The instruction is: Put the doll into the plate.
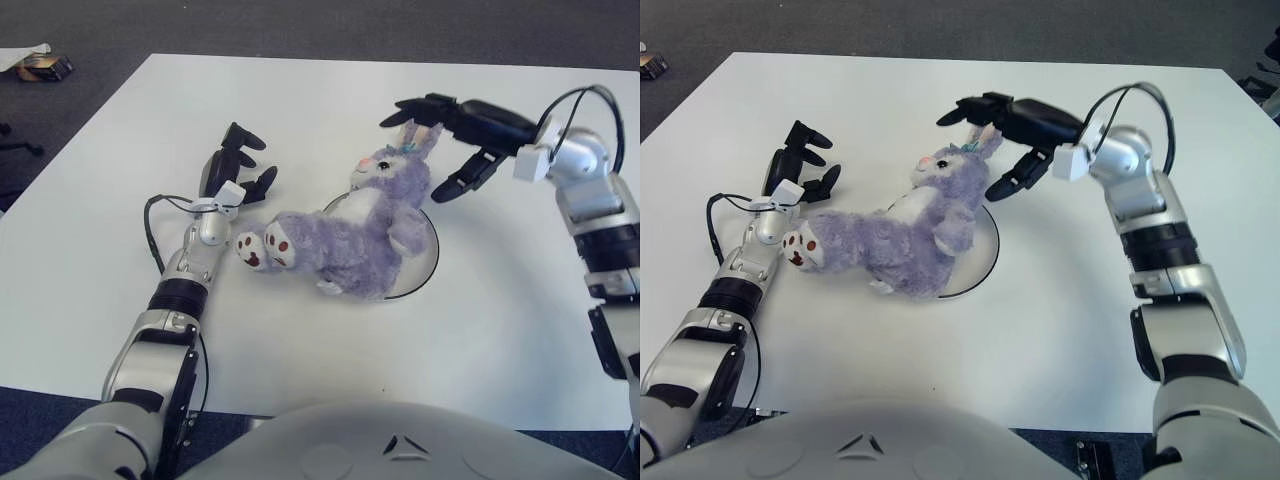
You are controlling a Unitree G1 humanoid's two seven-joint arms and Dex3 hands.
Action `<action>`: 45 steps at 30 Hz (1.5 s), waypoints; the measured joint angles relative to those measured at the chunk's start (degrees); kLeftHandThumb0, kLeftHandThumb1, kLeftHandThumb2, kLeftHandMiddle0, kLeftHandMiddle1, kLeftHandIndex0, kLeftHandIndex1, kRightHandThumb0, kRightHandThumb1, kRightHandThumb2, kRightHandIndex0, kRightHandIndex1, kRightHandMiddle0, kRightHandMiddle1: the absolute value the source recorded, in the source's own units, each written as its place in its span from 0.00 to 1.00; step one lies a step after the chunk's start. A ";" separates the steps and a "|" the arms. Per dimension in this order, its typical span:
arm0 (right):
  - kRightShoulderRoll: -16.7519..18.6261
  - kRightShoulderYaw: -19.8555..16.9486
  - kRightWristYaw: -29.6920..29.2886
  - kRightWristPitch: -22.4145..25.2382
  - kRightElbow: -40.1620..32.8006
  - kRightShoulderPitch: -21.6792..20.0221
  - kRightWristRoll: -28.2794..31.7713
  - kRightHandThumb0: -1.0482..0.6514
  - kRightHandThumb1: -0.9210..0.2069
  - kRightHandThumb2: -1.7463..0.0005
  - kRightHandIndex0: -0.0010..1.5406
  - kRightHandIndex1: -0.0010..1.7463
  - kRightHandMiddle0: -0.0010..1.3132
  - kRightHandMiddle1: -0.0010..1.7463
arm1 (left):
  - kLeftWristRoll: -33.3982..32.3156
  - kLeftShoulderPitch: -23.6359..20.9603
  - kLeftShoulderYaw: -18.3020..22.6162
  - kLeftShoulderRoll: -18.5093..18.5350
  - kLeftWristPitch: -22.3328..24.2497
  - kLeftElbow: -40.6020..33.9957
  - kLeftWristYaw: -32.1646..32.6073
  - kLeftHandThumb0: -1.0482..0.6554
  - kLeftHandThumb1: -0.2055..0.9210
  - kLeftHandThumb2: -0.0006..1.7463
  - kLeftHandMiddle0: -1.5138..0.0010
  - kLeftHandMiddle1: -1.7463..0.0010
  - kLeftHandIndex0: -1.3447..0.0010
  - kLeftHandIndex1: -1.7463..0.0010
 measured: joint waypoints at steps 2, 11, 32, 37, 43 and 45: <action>-0.45 -0.36 1.50 0.71 1.43 -1.36 0.61 0.09 0.24 0.70 0.03 0.09 0.00 0.26 | -0.14 0.00 0.07 -0.13 0.00 -0.13 -0.26 0.61 0.78 0.48 0.70 0.09 0.89 0.00; -0.57 -3.43 10.09 3.30 6.05 -5.95 9.83 0.11 0.33 0.64 0.10 0.08 0.00 0.37 | -2.33 0.09 0.78 -0.47 0.63 -0.23 -2.01 0.61 0.78 0.48 0.70 0.09 0.89 0.00; 0.13 -5.09 -2.49 7.30 21.05 -15.55 -1.05 0.16 0.28 0.60 0.07 0.35 0.00 0.50 | -7.14 -0.03 2.81 -1.89 1.27 -0.37 -5.78 0.61 0.78 0.48 0.70 0.10 0.88 0.00; 0.30 -6.89 -3.49 7.15 21.95 -14.92 0.19 0.22 0.18 0.60 0.09 0.40 0.00 0.46 | -8.89 -0.20 3.62 -2.67 -0.04 -0.33 -6.23 0.61 0.76 0.50 0.69 0.10 0.88 0.00; 1.87 -11.72 -6.74 14.82 18.02 -9.14 5.18 0.28 0.13 0.59 0.12 0.43 0.00 0.51 | -11.96 -1.10 5.53 -3.69 -1.86 1.83 -7.02 0.61 0.73 0.53 0.68 0.09 0.85 0.00; 2.89 -13.11 -8.37 18.31 14.05 -5.22 6.79 0.29 0.13 0.58 0.12 0.45 0.00 0.52 | -13.70 -1.48 6.42 -3.91 -1.86 2.86 -7.82 0.61 0.72 0.53 0.68 0.10 0.84 0.00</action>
